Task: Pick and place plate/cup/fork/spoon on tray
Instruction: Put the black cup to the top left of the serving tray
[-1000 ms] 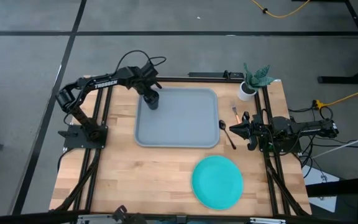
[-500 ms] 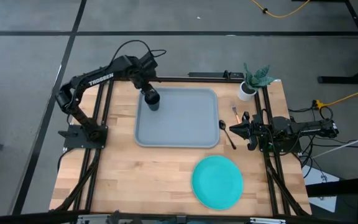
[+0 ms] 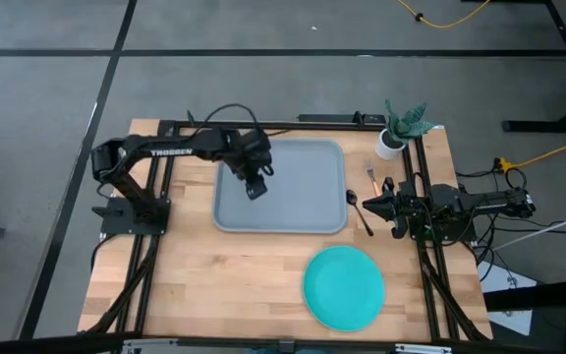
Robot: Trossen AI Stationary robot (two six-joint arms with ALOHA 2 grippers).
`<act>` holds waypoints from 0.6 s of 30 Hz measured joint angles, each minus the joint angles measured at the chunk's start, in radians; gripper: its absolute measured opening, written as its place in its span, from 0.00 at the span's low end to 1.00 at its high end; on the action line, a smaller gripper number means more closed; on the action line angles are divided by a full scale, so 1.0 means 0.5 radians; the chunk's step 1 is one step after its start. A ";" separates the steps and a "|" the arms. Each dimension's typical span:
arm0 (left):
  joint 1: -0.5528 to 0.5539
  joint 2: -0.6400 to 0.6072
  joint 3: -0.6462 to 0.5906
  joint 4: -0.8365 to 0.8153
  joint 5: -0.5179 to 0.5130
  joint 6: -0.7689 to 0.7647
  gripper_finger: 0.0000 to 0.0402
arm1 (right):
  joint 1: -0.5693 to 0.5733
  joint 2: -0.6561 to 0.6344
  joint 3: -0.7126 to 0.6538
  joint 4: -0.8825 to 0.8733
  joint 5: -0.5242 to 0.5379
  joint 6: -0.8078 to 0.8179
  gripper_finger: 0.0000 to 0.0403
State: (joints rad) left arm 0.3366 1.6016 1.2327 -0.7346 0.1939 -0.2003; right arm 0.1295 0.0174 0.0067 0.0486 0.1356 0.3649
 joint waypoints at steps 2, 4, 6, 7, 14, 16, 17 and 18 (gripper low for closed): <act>-0.024 0.000 -0.050 0.049 -0.068 0.000 0.30 | -0.001 0.000 0.001 0.000 0.000 -0.004 0.12; -0.027 0.000 -0.088 0.042 -0.189 0.001 0.30 | 0.000 0.000 0.000 0.000 0.001 -0.006 0.12; -0.016 0.000 -0.114 0.042 -0.340 0.007 0.30 | -0.001 0.000 0.000 0.000 0.001 -0.006 0.12; -0.001 0.000 -0.123 0.041 -0.395 0.019 0.30 | 0.000 0.000 0.000 0.001 0.001 -0.007 0.12; 0.153 0.000 -0.130 0.044 -0.436 0.107 0.30 | 0.000 0.000 0.000 0.001 0.002 -0.008 0.12; 0.195 0.000 -0.131 0.044 -0.441 0.108 0.30 | 0.000 0.000 0.000 0.001 0.002 -0.007 0.12; 0.214 0.001 -0.131 0.043 -0.443 0.108 0.30 | 0.000 0.000 0.000 0.001 0.002 -0.005 0.12; 0.229 0.001 -0.131 0.042 -0.451 0.108 0.30 | -0.001 0.000 0.000 0.001 0.002 -0.005 0.12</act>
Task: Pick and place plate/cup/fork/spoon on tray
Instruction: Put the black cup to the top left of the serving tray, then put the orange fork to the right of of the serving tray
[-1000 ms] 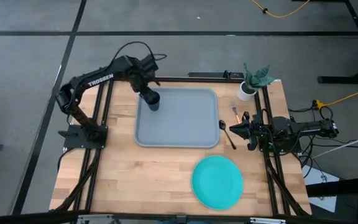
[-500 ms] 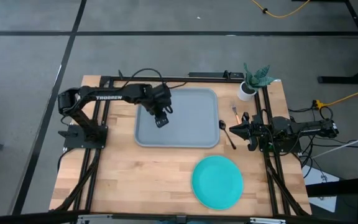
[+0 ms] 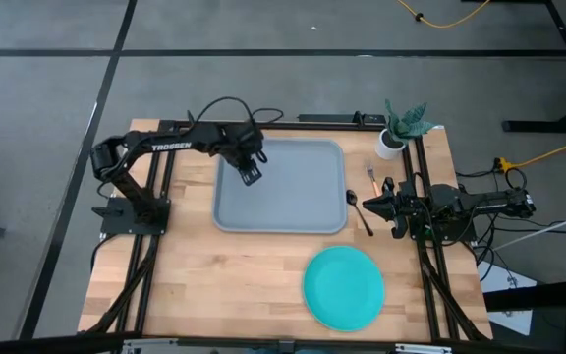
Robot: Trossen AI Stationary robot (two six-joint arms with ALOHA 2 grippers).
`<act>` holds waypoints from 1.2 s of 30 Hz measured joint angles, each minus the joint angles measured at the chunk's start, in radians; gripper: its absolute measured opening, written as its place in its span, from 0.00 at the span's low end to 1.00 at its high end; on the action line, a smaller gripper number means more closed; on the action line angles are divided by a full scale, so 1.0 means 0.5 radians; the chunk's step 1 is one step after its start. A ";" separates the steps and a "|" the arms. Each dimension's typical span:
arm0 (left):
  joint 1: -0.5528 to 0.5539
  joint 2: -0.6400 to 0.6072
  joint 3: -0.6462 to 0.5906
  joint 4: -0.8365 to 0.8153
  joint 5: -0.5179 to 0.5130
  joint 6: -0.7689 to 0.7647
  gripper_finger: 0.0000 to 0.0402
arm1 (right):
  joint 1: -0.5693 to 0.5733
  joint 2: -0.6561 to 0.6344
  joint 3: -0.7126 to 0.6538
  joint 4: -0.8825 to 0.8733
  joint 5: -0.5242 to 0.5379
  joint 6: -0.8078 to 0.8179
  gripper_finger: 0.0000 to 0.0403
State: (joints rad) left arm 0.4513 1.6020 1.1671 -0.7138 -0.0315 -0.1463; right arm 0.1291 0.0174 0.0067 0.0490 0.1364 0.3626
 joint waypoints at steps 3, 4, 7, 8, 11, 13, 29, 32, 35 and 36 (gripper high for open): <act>0.036 0.000 0.000 -0.022 -0.017 0.014 0.30 | 0.001 0.000 0.000 0.000 0.001 -0.001 0.12; 0.043 0.000 -0.001 -0.023 -0.016 0.027 0.30 | 0.001 0.000 0.000 0.000 0.001 0.000 0.12; 0.055 0.001 -0.001 -0.022 -0.005 0.044 0.30 | 0.001 0.000 0.000 0.000 0.000 0.000 0.12; 0.055 0.001 -0.001 -0.022 0.004 0.045 0.30 | 0.000 0.000 0.000 0.000 0.000 -0.001 0.12; 0.051 0.003 0.020 -0.030 0.165 0.086 0.30 | 0.001 0.000 0.000 0.000 0.001 -0.001 0.12; 0.051 0.003 0.097 -0.028 0.376 0.139 0.30 | 0.001 0.000 0.000 0.000 0.001 -0.001 0.12; -0.226 -0.541 0.330 -0.914 0.508 -0.111 0.30 | 0.001 0.000 0.001 0.002 0.002 -0.008 0.12; -0.382 -0.825 0.022 -0.684 0.329 -0.272 0.30 | 0.000 0.000 0.000 0.001 0.002 -0.003 0.12; -0.534 -1.147 -0.324 -0.327 0.306 -0.328 0.30 | 0.001 0.000 0.000 0.002 0.002 -0.003 0.12; -0.578 -1.258 -0.439 -0.196 0.296 -0.350 0.30 | 0.000 0.000 0.000 0.001 0.002 -0.003 0.12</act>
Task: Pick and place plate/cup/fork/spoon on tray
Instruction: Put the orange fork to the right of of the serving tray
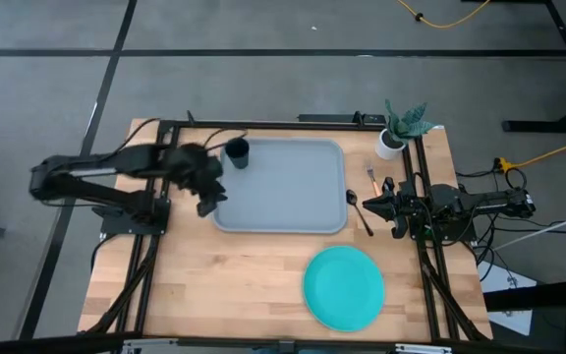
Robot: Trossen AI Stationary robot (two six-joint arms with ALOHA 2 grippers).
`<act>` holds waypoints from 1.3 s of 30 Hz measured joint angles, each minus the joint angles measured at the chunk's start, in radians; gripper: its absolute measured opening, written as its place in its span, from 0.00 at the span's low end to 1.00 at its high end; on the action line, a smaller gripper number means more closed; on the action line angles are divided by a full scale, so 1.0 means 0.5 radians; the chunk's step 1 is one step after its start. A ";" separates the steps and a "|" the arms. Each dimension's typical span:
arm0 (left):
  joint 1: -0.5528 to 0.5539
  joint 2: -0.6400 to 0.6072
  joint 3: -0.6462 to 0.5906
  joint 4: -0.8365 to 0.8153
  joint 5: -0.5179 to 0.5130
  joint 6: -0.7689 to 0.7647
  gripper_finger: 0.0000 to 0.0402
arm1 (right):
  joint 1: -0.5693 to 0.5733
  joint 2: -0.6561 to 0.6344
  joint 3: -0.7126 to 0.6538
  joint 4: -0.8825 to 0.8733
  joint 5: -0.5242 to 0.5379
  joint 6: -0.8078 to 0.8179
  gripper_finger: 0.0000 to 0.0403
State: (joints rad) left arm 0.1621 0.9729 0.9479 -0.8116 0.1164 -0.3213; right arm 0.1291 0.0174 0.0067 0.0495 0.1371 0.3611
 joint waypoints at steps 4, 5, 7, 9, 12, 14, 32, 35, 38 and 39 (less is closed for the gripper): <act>-0.146 -0.420 -0.410 0.402 -0.194 -0.175 0.30 | 0.001 0.000 0.000 0.009 0.001 -0.003 0.12; -0.180 -0.510 -0.501 0.493 -0.254 -0.212 0.30 | 0.001 0.000 0.000 0.014 0.001 -0.003 0.12; -0.243 -0.667 -0.689 0.677 -0.374 -0.250 0.30 | 0.001 0.000 0.000 0.029 0.001 -0.004 0.12; -0.302 -0.801 -0.868 0.873 -0.462 -0.255 0.30 | 0.000 0.000 0.000 0.032 0.001 -0.005 0.12; -0.373 -0.969 -1.109 1.150 -0.520 -0.219 0.30 | 0.000 0.000 0.000 0.042 0.002 -0.005 0.12; -0.405 -1.047 -1.251 1.355 -0.540 -0.150 0.30 | 0.000 0.000 0.000 0.041 0.001 -0.005 0.12; -0.444 -1.541 -1.881 1.999 -0.463 0.167 0.30 | 0.000 0.001 0.000 0.039 0.001 0.001 0.12; -0.444 -1.574 -1.880 1.949 -0.518 0.131 0.30 | 0.001 0.001 0.000 0.038 0.001 0.001 0.12; -0.443 -1.572 -1.880 1.917 -0.528 0.166 0.30 | 0.001 0.001 0.000 0.036 0.000 0.001 0.12; -0.443 -1.573 -1.880 1.886 -0.526 0.187 0.30 | 0.001 0.001 0.000 0.036 0.000 0.001 0.12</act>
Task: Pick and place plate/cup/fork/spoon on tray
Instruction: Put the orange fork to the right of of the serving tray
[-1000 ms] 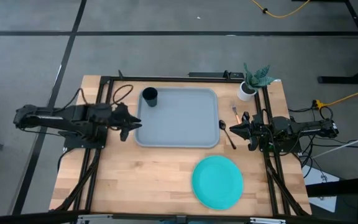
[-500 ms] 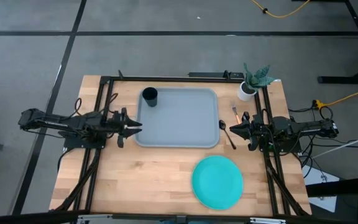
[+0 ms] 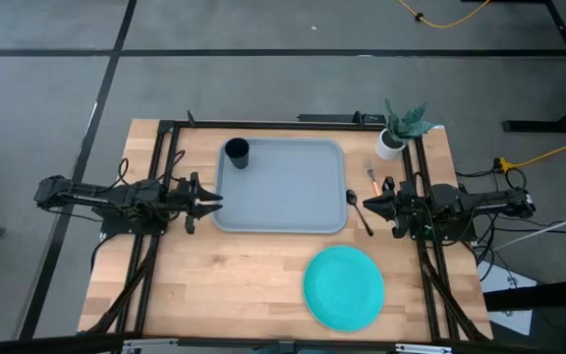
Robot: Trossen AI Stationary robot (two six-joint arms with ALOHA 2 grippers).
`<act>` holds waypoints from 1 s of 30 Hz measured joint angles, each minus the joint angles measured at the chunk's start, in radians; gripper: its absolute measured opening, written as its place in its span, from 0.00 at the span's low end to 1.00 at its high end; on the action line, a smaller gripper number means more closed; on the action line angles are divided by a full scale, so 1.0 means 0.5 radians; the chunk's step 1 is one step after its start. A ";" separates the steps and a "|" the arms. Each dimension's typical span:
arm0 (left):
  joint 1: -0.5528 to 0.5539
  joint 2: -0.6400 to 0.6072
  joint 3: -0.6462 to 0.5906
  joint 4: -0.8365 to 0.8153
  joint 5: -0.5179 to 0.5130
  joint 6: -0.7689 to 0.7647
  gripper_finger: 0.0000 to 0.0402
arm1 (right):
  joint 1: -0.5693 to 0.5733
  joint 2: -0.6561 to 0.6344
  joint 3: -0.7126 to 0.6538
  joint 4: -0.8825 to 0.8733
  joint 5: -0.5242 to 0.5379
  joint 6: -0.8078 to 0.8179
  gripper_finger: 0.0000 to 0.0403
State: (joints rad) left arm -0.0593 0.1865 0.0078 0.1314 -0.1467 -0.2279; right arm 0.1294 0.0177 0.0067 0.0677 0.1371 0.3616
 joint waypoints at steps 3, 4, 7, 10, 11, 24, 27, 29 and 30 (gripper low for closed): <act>0.000 0.002 0.000 -0.165 -0.045 -0.033 0.30 | 0.000 0.000 0.000 -0.001 -0.005 0.000 0.12; 0.000 0.004 0.001 -0.179 -0.061 -0.056 0.30 | 0.000 0.000 0.000 -0.001 -0.013 0.000 0.12; 0.000 0.001 0.001 -0.182 -0.044 -0.055 0.30 | 0.000 0.000 0.000 -0.007 -0.014 -0.002 0.12; 0.000 -0.026 0.001 -0.183 -0.040 0.003 0.30 | 0.000 0.000 0.000 -0.014 -0.014 -0.002 0.12; -0.002 -0.027 0.001 -0.185 -0.037 0.040 0.30 | 0.000 0.000 0.000 -0.022 -0.014 -0.002 0.12; 0.000 -0.022 0.001 -0.187 -0.033 0.055 0.30 | 0.000 0.001 0.000 0.009 0.000 0.164 0.12; 0.000 -0.022 0.001 -0.187 -0.038 0.056 0.30 | 0.000 -0.001 0.000 0.106 0.000 0.156 0.12; 0.000 -0.022 0.001 -0.187 -0.039 0.056 0.30 | 0.000 0.000 0.000 0.118 0.000 0.155 0.12; 0.000 -0.022 0.001 -0.187 -0.038 0.056 0.30 | -0.001 0.000 0.000 0.120 0.000 0.156 0.12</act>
State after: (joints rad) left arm -0.0593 0.1757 0.0082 0.0380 -0.1658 -0.2001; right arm 0.1292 0.0177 0.0067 0.1278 0.1371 0.4396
